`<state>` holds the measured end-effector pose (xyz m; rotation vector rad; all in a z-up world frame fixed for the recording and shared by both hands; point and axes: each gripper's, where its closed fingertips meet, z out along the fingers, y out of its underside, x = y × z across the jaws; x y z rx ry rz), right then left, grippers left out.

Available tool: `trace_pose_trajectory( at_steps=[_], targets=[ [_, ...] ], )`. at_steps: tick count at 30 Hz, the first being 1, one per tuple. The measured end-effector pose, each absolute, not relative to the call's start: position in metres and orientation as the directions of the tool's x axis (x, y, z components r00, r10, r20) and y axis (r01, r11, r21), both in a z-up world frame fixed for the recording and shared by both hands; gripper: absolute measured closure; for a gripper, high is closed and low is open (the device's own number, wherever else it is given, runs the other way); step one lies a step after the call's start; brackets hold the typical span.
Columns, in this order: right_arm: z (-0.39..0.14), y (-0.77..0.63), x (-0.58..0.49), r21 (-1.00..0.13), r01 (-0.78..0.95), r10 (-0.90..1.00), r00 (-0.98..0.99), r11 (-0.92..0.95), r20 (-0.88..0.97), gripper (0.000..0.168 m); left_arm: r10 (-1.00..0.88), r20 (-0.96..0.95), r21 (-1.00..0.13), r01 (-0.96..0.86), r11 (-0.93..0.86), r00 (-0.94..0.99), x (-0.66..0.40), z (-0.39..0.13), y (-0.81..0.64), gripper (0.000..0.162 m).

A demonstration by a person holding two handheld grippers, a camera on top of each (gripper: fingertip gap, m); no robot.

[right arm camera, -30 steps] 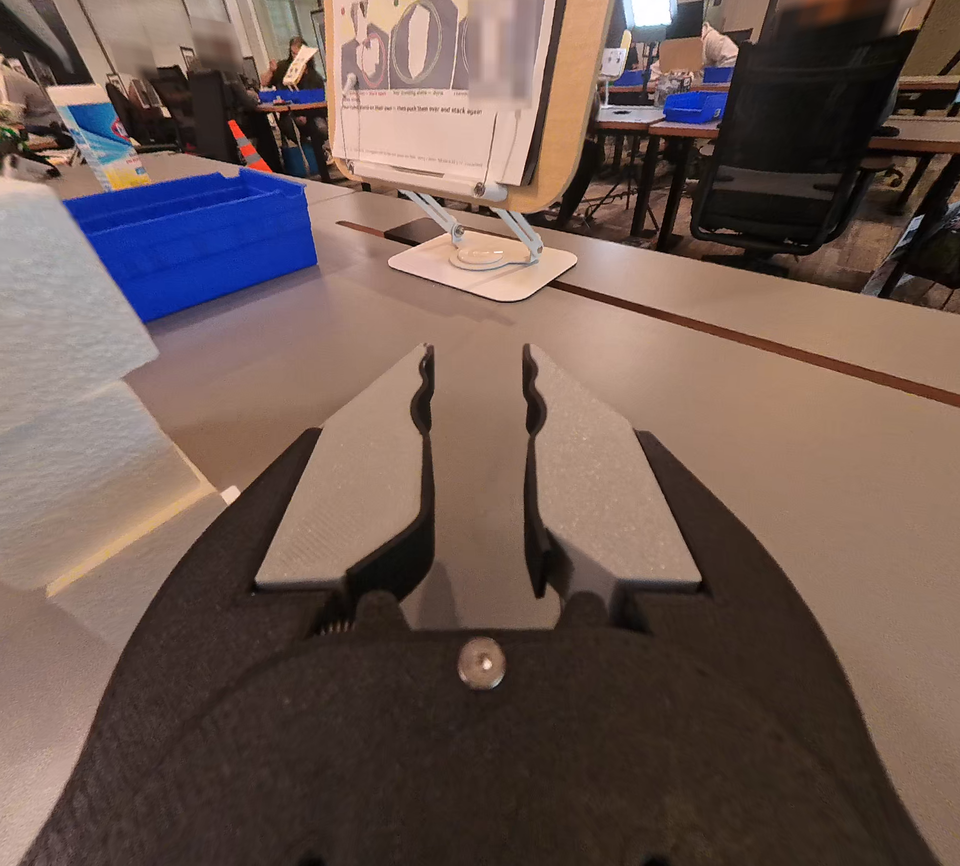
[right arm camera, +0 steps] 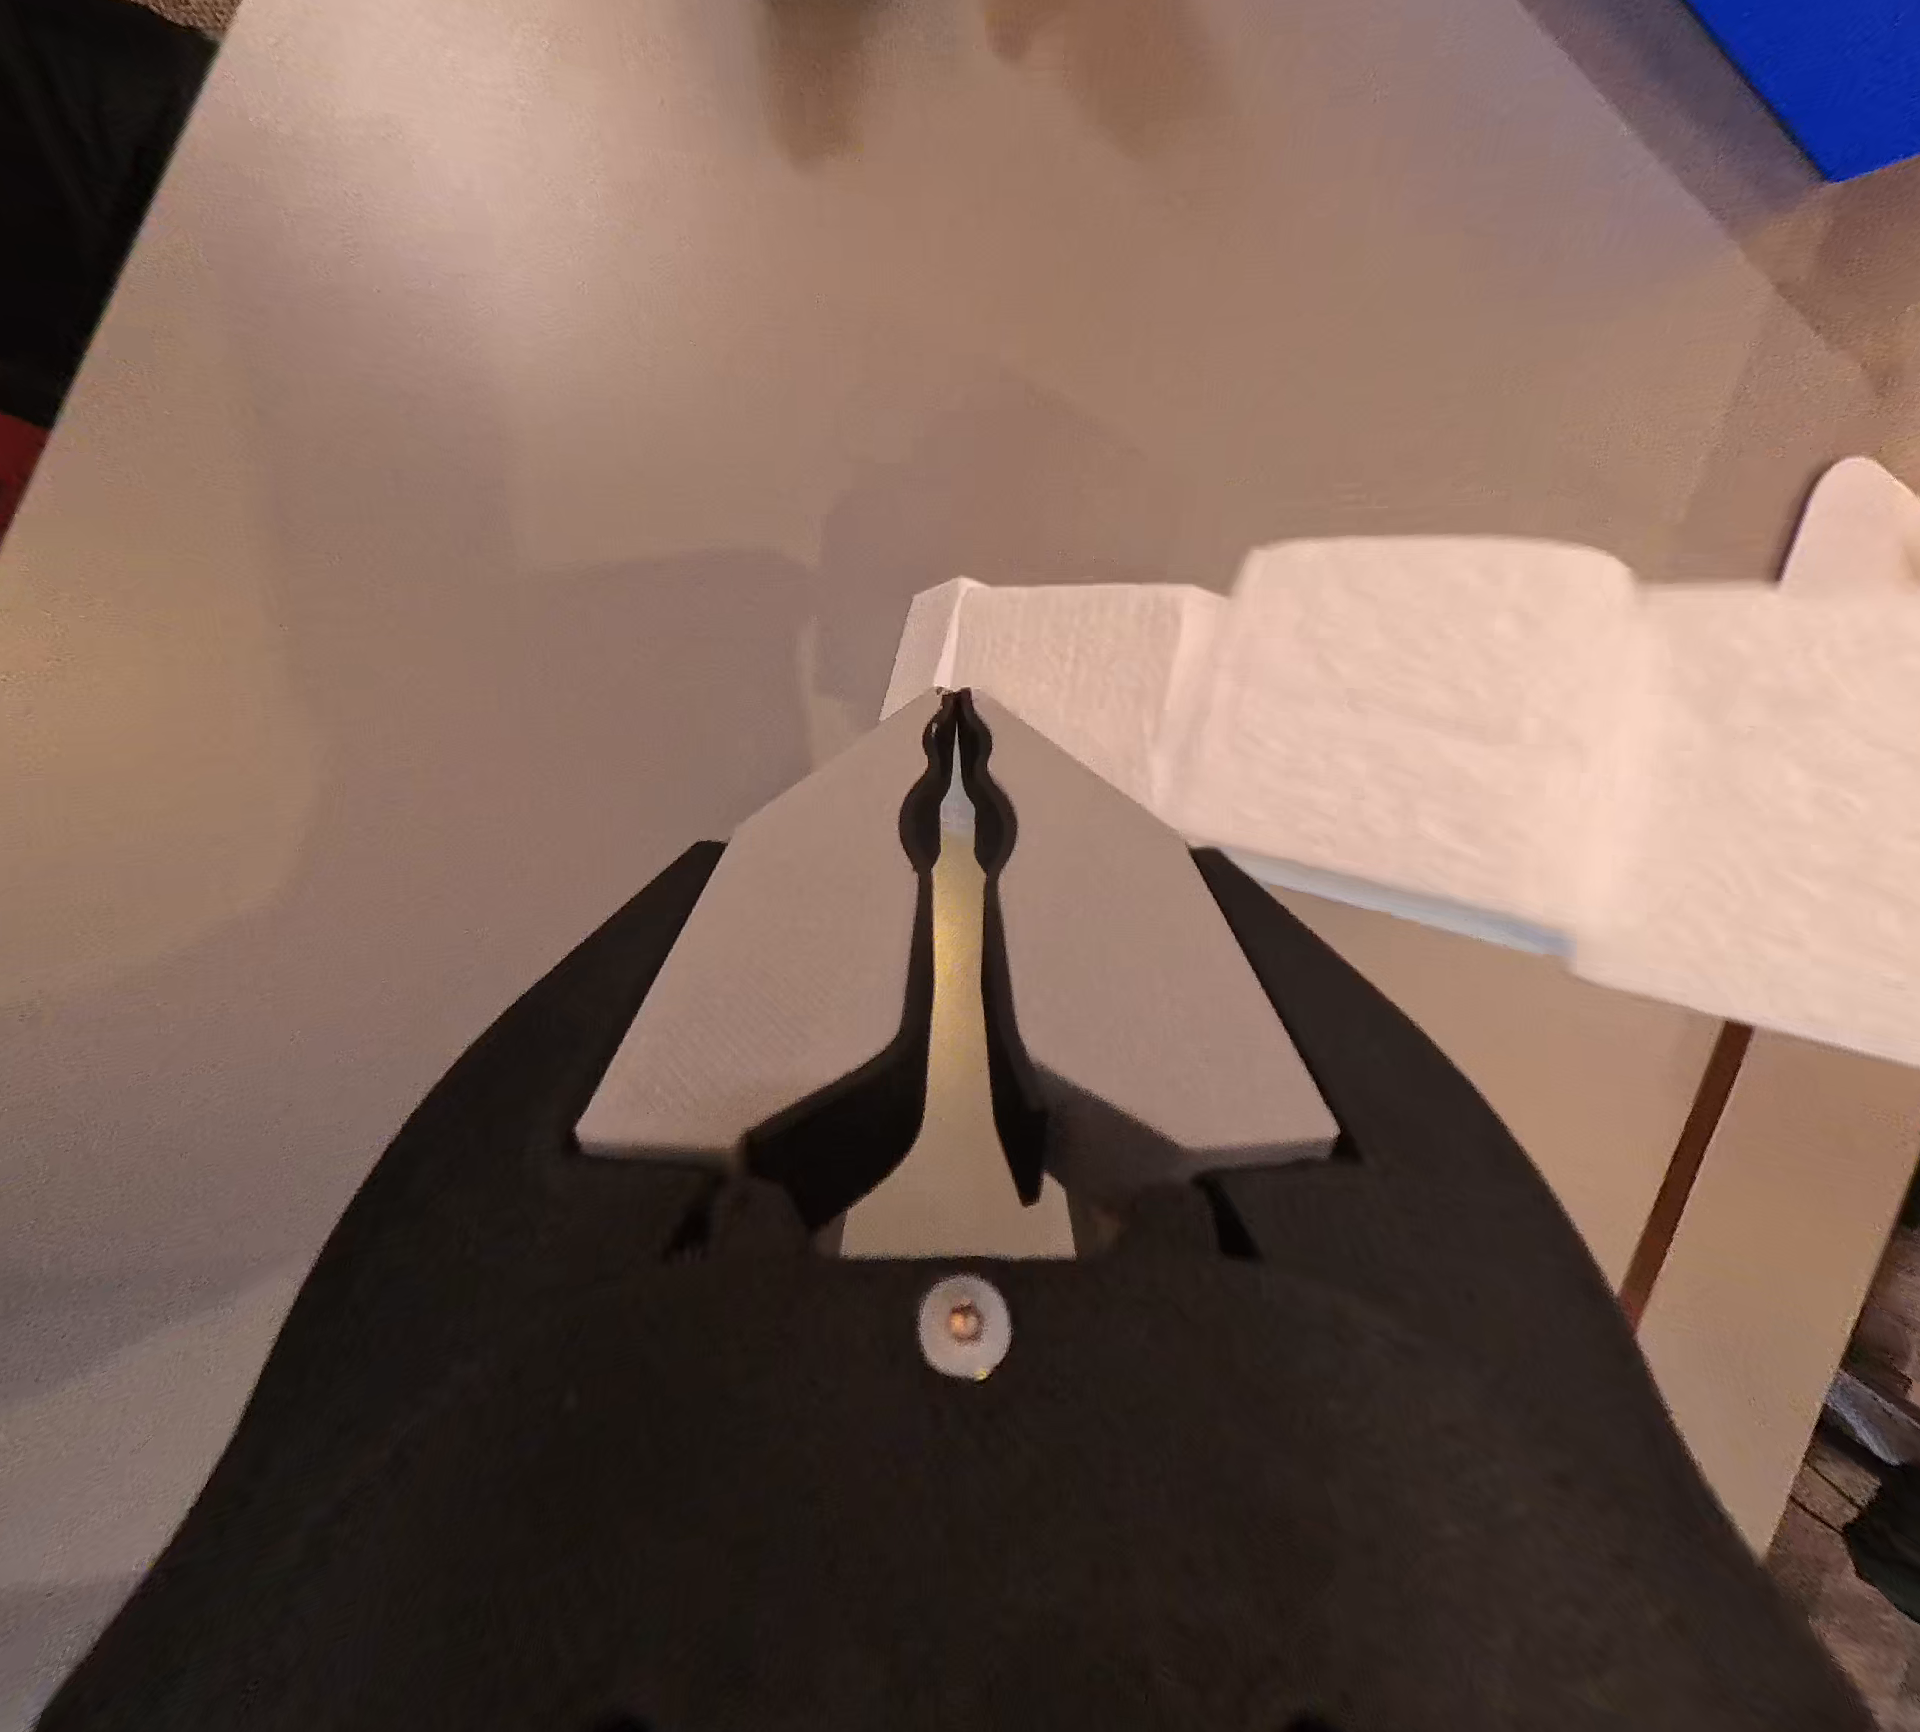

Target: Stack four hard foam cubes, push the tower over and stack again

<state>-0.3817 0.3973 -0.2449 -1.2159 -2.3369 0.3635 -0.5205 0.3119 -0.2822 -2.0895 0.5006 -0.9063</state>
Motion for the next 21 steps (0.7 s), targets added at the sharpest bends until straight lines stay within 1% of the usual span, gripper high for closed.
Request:
trace_pose_trajectory(
  at_steps=[1, 3, 7, 10, 16, 18, 21],
  targets=[
    [-0.245, 0.399, -0.387, -0.435, 0.697, 0.822, -0.496, 0.57, 0.281, 0.168, -0.608, 0.468, -0.781, -0.022, -0.624, 0.641, -0.52, -0.28, 0.308, 0.095],
    [-0.246, 0.401, -0.396, -0.431, 0.704, 0.825, -0.496, 0.565, 0.27, 0.168, -0.617, 0.522, -0.777, 0.029, -0.629, 0.589, -0.519, -0.273, 0.303, 0.094],
    [-0.239, 0.401, -0.405, -0.46, 0.692, 0.83, -0.484, 0.556, 0.276, 0.168, -0.628, 0.536, -0.787, 0.065, -0.613, 0.564, -0.52, -0.266, 0.301, 0.094],
    [-0.227, 0.403, -0.403, -0.53, 0.667, 0.851, -0.438, 0.523, 0.289, 0.168, -0.624, 0.553, -0.777, 0.072, -0.625, 0.551, -0.52, -0.267, 0.302, 0.094],
    [-0.199, 0.41, -0.383, -0.725, 0.546, 0.907, -0.272, 0.421, 0.322, 0.168, -0.621, 0.621, -0.753, 0.143, -0.643, 0.477, -0.516, -0.259, 0.303, 0.095],
    [-0.196, 0.411, -0.374, -0.777, 0.498, 0.923, -0.209, 0.385, 0.323, 0.168, -0.62, 0.628, -0.753, 0.165, -0.637, 0.471, -0.514, -0.257, 0.306, 0.096],
    [-0.206, 0.414, -0.359, -0.819, 0.455, 0.936, -0.124, 0.349, 0.329, 0.168, -0.625, 0.621, -0.762, 0.179, -0.622, 0.473, -0.511, -0.254, 0.312, 0.098]
  ],
)
